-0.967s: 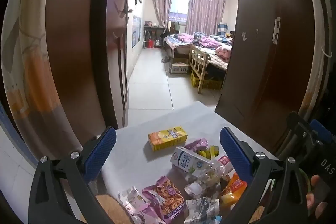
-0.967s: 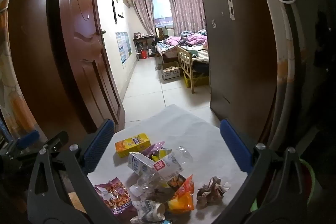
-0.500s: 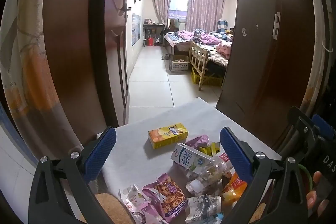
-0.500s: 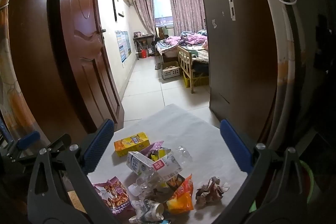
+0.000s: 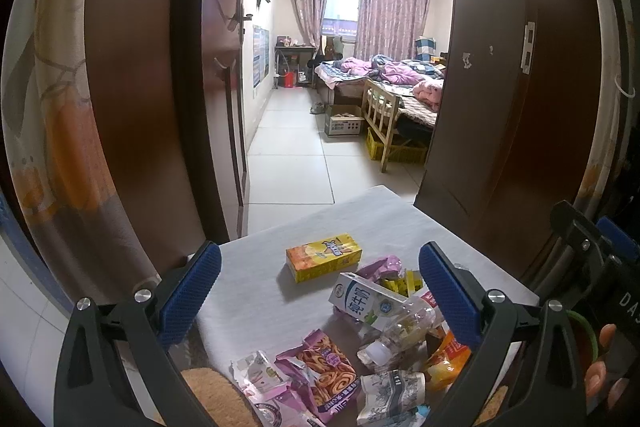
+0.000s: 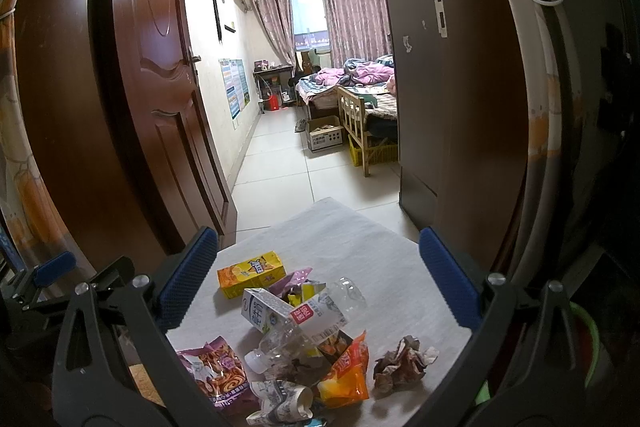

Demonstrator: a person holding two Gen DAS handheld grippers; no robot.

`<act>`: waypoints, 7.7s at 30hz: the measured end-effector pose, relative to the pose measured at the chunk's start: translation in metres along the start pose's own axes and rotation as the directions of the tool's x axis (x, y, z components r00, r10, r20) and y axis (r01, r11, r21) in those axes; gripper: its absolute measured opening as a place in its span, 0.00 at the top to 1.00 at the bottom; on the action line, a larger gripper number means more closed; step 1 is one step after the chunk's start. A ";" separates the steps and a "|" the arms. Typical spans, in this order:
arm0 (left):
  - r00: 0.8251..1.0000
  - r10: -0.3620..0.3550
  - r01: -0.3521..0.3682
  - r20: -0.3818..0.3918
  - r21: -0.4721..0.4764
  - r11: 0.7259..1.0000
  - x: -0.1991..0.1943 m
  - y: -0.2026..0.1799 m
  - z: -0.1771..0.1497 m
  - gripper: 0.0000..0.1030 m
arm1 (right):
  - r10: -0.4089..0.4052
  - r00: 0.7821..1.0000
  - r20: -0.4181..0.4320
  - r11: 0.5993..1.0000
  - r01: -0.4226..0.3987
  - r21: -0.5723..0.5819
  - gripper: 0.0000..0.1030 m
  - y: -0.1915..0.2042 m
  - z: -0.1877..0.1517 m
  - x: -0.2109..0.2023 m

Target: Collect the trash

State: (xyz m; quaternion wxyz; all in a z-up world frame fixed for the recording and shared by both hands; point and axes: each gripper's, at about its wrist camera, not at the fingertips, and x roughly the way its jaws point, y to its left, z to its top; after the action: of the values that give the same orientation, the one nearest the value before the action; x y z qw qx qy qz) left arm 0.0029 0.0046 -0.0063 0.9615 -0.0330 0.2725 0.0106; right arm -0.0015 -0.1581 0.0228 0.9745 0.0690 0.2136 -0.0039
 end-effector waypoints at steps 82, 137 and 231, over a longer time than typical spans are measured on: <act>0.790 -0.094 0.035 -0.607 -0.107 0.994 0.117 0.062 -0.155 0.43 | 0.000 0.967 -0.256 0.999 -0.008 -0.031 0.03 -0.004 -0.051 0.049; 0.959 -0.258 0.267 -0.118 0.067 0.961 0.013 -0.017 -0.027 0.95 | 0.360 0.919 -0.163 0.791 -0.208 0.575 0.47 -0.146 -0.055 0.044; 0.516 -0.390 0.585 -0.762 -0.019 0.811 0.155 -0.266 -0.170 0.53 | -0.104 0.939 -0.329 0.700 0.304 0.646 0.21 -0.314 -0.142 -0.019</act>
State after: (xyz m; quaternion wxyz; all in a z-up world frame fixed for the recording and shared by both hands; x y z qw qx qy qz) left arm 0.0562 -0.2726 -0.2171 0.7264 0.0064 0.6139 -0.3089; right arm -0.0895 -0.4501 -0.1389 0.8341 0.4009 0.3324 -0.1822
